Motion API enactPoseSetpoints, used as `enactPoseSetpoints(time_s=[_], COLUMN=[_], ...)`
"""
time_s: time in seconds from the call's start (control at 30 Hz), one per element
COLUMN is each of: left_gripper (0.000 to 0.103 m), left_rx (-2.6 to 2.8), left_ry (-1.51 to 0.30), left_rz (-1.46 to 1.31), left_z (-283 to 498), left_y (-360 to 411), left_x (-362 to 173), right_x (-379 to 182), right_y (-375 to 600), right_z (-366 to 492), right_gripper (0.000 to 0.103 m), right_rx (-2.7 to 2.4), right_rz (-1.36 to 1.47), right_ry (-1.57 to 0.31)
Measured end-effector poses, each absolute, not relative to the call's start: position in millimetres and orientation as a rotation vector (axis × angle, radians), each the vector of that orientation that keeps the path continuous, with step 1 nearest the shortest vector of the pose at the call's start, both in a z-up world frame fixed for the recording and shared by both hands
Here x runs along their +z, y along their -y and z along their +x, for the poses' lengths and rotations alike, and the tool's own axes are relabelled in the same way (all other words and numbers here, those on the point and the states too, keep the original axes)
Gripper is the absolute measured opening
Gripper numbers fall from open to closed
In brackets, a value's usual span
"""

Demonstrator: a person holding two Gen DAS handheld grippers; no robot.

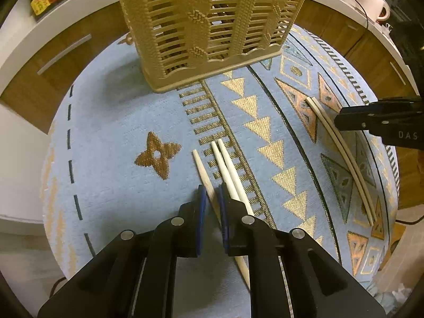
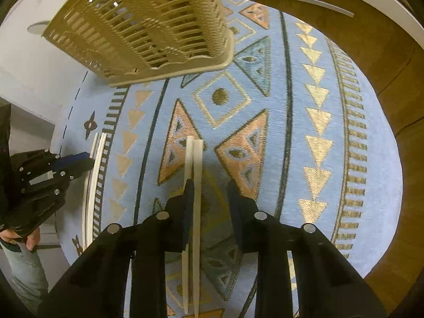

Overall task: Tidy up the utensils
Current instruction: 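Close the left gripper on a chopstick while the right gripper closes on another chopstick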

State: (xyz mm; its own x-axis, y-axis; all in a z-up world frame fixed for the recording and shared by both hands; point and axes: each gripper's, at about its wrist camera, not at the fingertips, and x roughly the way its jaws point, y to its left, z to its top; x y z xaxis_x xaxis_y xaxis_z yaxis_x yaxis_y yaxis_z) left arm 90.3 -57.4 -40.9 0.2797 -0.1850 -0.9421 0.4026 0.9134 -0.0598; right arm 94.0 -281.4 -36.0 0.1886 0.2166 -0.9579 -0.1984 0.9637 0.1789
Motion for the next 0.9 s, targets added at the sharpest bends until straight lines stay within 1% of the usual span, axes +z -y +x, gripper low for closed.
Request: enactPoseSetpoints(time_s=[0.07,0.17,0.27,0.3,0.37,0.4,0.57,0.63,0.73,0.9], left_gripper=[0.011,0.011,0.011,0.011,0.011,0.011,0.007,0.004,0.003,0.003], left_rx=[-0.4,-0.399,-0.396,-0.394,-0.39,-0.387,-0.38,-0.373,-0.375,-0.378], left_ry=[-1.224,-1.225,-1.232,-1.237,-1.241,-1.242,-1.229,-1.214,-1.174,-1.077], left_rz=[0.209,0.214,0.231,0.245,0.271,0.292,0.311,0.292,0.236,0.143], left_z=[88,85,83,83,84,84,82,79,74,63], left_y=[53,51,53,55,60,62,67,63,52,34], left_x=[-40,-41,-42,-41,-42,-42,-40,-40,-35,-10], right_x=[-39,-41,-43,-43,-45,-45,-46,-45,-36,-2], right_y=[272,262,251,246,238,235,224,223,230,240], right_z=[94,92,90,89,89,90,93,92,87,73], right_gripper=[0.022,0.018,0.018,0.014,0.01,0.005,0.005,0.004,0.004,0.004], right_rx=[0.286,0.286,0.271,0.269,0.275,0.27,0.284,0.303,0.328,0.38], right_rz=[-0.024,-0.071,-0.141,-0.165,-0.193,-0.208,-0.208,-0.177,-0.146,-0.121], right_ry=[-1.345,-1.344,-1.34,-1.343,-1.35,-1.354,-1.358,-1.352,-1.316,-1.203])
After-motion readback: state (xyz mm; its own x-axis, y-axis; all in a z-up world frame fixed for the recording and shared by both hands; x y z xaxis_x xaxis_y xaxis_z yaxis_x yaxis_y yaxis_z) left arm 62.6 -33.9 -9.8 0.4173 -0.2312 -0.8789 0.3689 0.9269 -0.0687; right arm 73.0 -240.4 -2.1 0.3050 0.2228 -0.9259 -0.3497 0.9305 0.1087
